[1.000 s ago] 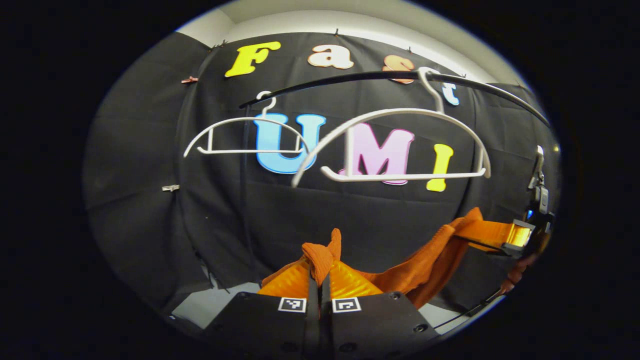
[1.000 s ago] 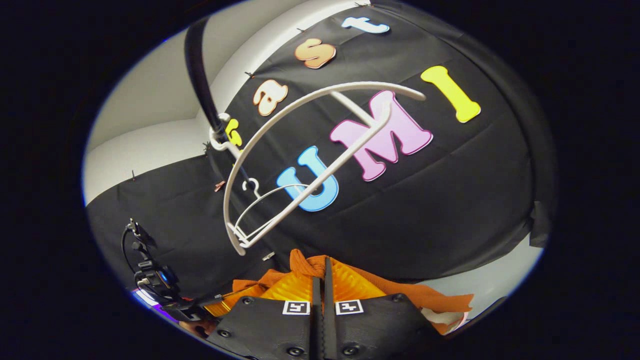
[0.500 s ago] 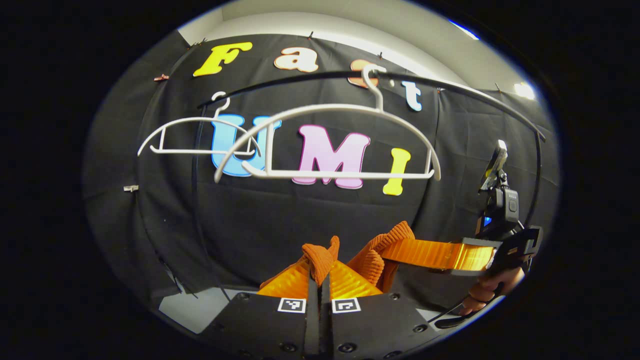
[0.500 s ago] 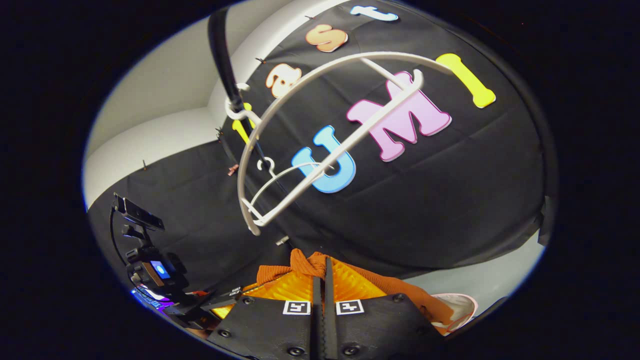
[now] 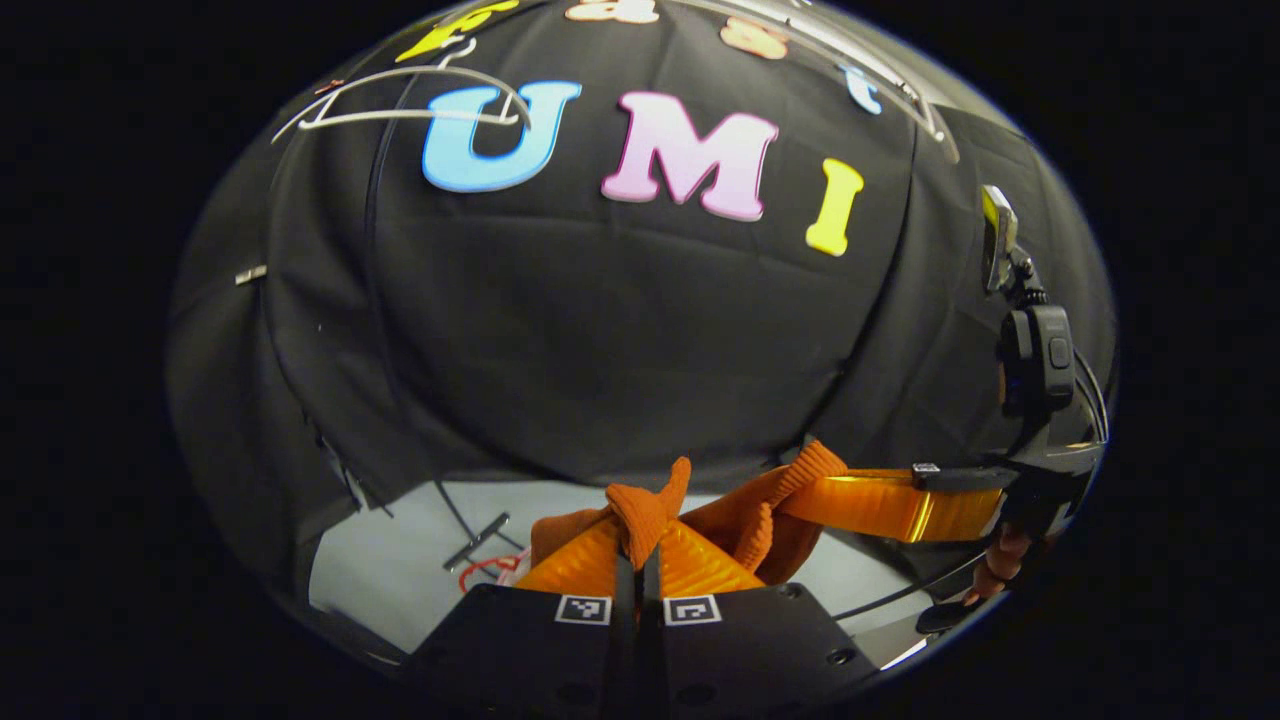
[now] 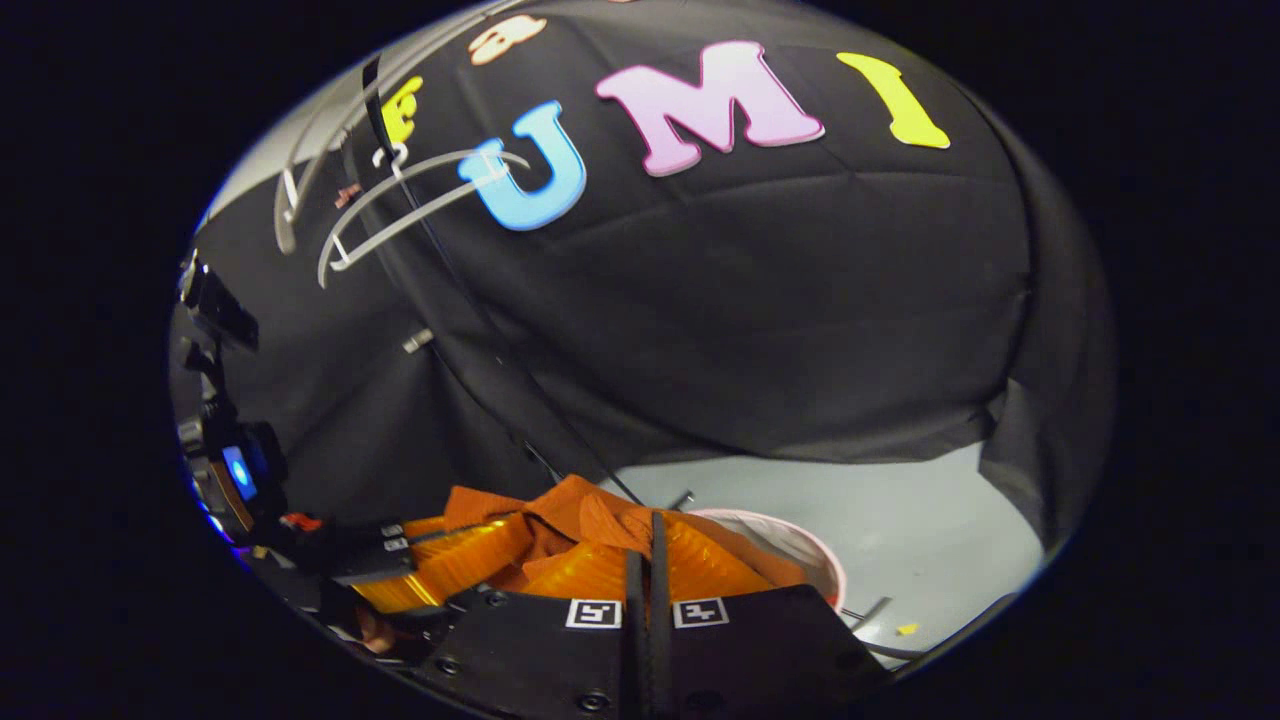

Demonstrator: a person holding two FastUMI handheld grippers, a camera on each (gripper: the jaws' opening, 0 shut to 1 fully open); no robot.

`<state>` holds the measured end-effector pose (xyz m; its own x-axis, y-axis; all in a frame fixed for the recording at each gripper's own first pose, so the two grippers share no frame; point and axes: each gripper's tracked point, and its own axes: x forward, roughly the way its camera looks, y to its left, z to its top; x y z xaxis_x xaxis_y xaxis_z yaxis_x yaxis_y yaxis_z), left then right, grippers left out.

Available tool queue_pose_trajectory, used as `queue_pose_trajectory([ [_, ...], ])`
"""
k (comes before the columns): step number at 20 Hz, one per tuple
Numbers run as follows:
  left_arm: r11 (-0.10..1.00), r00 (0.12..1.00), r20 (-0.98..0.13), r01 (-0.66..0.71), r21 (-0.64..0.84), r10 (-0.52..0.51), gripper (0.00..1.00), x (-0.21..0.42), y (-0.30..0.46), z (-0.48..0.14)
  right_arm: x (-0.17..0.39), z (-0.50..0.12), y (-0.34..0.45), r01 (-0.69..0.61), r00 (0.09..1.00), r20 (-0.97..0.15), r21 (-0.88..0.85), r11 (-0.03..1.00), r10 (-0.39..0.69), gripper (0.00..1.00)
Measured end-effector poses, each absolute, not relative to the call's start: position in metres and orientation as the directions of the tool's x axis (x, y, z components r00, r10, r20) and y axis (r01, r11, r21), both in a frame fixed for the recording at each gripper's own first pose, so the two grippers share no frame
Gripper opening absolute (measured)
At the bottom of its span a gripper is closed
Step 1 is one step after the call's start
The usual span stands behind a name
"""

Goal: Grasp the clothes on the hanger with both hands and then place them into the laundry hamper below.

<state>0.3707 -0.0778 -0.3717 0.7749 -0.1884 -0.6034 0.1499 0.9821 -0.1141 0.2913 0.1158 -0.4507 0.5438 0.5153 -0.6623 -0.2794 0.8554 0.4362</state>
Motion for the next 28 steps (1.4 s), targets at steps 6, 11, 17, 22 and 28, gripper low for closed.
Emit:
queue_pose_trajectory([
  [6, 0.993, 0.646, -0.757, 0.117, -0.036, -0.103, 0.05, 0.353, -0.063, -0.438, 0.263, -0.532, 0.089, -0.232, 0.411, -0.830, 0.305, 0.924, 0.377, 0.05],
  [11, 0.990, 0.630, -0.776, 0.126, 0.065, -0.029, 0.93, 0.347, -0.050, -0.447, 0.251, -0.548, 0.070, -0.232, 0.398, -0.876, 0.191, 0.954, 0.273, 0.98],
  [17, 0.993, 0.634, -0.771, 0.118, 0.029, -0.053, 0.95, 0.340, -0.054, -0.438, 0.252, -0.527, 0.075, -0.230, 0.446, -0.847, 0.203, 0.952, 0.289, 0.99],
  [22, 0.990, 0.681, -0.728, 0.142, 0.018, -0.085, 0.95, 0.327, -0.055, -0.392, 0.245, -0.480, 0.077, -0.220, 0.518, -0.809, 0.187, 0.957, 0.278, 0.99],
  [28, 0.993, 0.792, -0.602, 0.120, -0.016, -0.105, 0.96, 0.302, -0.045, -0.297, 0.240, -0.378, 0.083, -0.150, 0.670, -0.699, 0.205, 0.967, 0.252, 0.99],
])
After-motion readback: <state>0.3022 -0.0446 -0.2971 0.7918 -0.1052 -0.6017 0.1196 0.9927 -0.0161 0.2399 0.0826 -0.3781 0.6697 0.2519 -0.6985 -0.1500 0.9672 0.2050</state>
